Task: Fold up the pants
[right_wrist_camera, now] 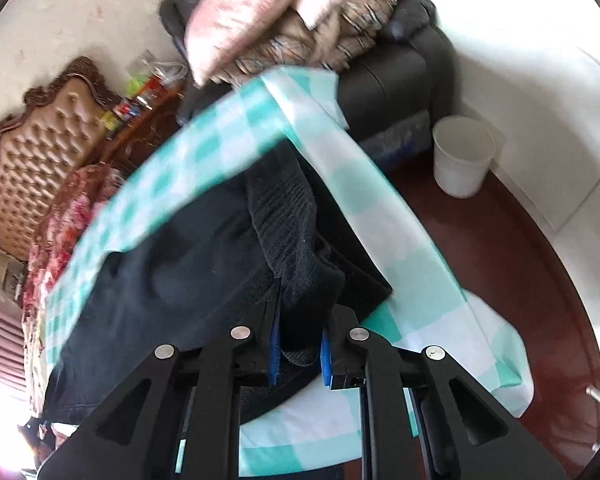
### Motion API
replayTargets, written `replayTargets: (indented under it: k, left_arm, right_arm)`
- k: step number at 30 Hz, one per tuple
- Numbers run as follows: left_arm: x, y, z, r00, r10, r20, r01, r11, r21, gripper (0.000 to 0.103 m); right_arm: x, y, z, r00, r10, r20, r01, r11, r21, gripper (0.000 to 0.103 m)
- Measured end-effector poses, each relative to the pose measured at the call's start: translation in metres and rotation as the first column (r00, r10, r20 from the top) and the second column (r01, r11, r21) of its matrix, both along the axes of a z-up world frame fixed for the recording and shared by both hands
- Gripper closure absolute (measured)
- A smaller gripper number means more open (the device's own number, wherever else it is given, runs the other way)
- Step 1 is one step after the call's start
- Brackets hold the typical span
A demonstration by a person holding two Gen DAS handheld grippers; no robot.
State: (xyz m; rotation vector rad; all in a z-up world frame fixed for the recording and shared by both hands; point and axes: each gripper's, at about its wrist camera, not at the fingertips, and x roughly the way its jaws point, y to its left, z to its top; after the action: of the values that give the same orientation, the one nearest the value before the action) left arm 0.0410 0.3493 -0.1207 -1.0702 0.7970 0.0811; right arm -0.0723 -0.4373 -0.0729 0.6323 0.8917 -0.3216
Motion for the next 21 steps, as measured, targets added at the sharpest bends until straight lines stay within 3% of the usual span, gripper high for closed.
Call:
replayTargets:
  k: [3,6,9,12,14,15,17,18,21]
  left_arm:
    - [0.003,-0.002,-0.005,1.0,-0.008,-0.019,0.009,1.0,0.03,0.096]
    - [0.002,0.005,-0.041,0.995,0.008,-0.101,-0.011,0.999,-0.032,0.096]
    - [-0.002,0.008,-0.062,0.993,0.003,-0.119,-0.008,0.999,-0.047,0.096]
    - [0.001,0.009,-0.062,0.994,-0.014,-0.108,0.009,0.999,-0.052,0.089]
    - [0.002,0.009,-0.057,0.996,-0.016,-0.092,0.012,0.999,-0.041,0.076]
    - [-0.001,0.012,-0.054,0.997,-0.003,-0.079,0.0,0.999,-0.034,0.064]
    - [-0.003,0.017,-0.05,0.997,0.019,-0.074,-0.021,0.999,-0.025,0.065]
    - [-0.005,0.022,-0.049,0.996,0.029,-0.085,-0.029,1.0,-0.005,0.07]
    - [-0.012,0.035,-0.044,0.988,0.089,-0.13,-0.077,0.992,0.096,0.078]
  right_arm:
    - [0.003,-0.001,-0.011,0.999,-0.004,-0.042,0.002,0.999,-0.037,0.089]
    - [0.006,-0.005,-0.042,0.994,-0.017,-0.107,0.017,1.0,-0.002,0.089]
    - [0.0,-0.006,-0.049,0.995,-0.015,-0.098,0.015,1.0,0.002,0.089]
    - [0.003,0.0,-0.048,0.993,-0.002,-0.117,-0.004,0.998,-0.055,0.089]
    - [0.004,0.006,-0.047,0.992,-0.003,-0.13,-0.01,0.995,-0.1,0.088]
    - [0.005,0.009,-0.046,0.991,-0.002,-0.137,-0.015,0.992,-0.124,0.087]
    - [0.005,0.012,-0.046,0.989,-0.004,-0.148,-0.019,0.987,-0.158,0.086]
    - [0.005,0.013,-0.046,0.988,-0.006,-0.154,-0.021,0.984,-0.174,0.084]
    - [0.003,0.014,-0.044,0.984,-0.024,-0.179,-0.018,0.973,-0.229,0.071]
